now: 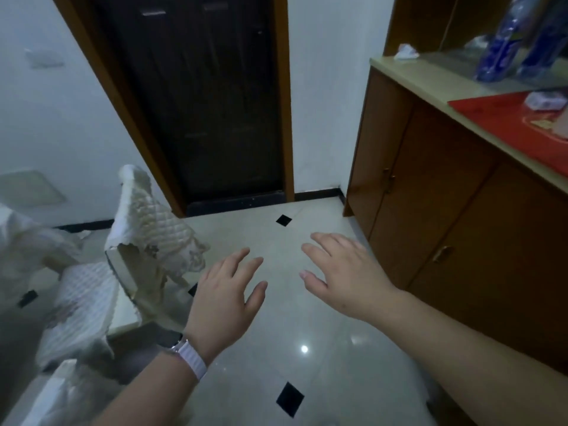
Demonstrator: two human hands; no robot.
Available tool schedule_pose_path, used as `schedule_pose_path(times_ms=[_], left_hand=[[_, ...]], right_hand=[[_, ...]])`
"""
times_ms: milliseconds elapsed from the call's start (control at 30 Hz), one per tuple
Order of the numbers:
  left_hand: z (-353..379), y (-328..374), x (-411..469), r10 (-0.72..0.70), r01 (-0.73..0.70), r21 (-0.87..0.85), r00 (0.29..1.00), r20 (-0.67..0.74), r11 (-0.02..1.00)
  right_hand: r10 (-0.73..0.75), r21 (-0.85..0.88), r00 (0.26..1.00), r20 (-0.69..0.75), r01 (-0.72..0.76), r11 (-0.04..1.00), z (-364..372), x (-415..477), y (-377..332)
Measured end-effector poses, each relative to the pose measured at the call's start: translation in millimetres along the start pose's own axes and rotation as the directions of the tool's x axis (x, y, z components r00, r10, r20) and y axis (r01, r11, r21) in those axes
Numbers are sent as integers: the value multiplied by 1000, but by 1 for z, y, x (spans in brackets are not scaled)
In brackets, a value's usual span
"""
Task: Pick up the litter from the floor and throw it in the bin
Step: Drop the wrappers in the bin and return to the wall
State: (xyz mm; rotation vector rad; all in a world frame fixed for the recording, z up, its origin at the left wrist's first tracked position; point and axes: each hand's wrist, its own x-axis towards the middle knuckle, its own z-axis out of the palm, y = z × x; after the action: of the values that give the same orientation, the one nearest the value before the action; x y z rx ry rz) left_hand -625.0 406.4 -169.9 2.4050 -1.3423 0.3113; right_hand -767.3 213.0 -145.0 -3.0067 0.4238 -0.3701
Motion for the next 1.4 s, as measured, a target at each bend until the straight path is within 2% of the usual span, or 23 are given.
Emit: schedule_pose_path(times_ms=[133, 333, 433, 567, 767, 867, 1000, 1233, 1400], left_hand=[[21, -11, 27, -48, 48, -11, 999, 8, 999], [37, -64, 88, -130, 131, 23, 991, -32, 991], [50, -100, 128, -117, 118, 24, 992, -48, 993], [70, -141, 198, -55, 57, 29, 995, -78, 998], [77, -197, 299, -5, 6, 14, 996, -84, 1000], [78, -229, 341, 1, 1, 28, 999, -55, 1000], [82, -264, 379, -32, 32, 26, 999, -28, 999], [108, -320, 449, -131, 131, 52, 991, -14, 990], [128, -370, 517, -228, 226, 158, 974, -10, 961]], right_hand=[[-67, -12, 998, 22, 68, 998, 4, 51, 21], [-158, -9, 987, 13, 158, 987, 31, 138, 38], [-199, 29, 980, -15, 200, 979, 50, 182, 42], [-245, -26, 969, 25, 246, 969, 60, 256, 58], [-212, -94, 977, 10, 212, 973, 53, 365, 67], [-178, -65, 984, 27, 180, 982, 61, 413, 67], [-183, -86, 983, 32, 185, 979, 84, 464, 69], [-320, -56, 947, 32, 322, 945, 131, 578, 101], [-379, 4, 925, 32, 379, 925, 172, 685, 125]])
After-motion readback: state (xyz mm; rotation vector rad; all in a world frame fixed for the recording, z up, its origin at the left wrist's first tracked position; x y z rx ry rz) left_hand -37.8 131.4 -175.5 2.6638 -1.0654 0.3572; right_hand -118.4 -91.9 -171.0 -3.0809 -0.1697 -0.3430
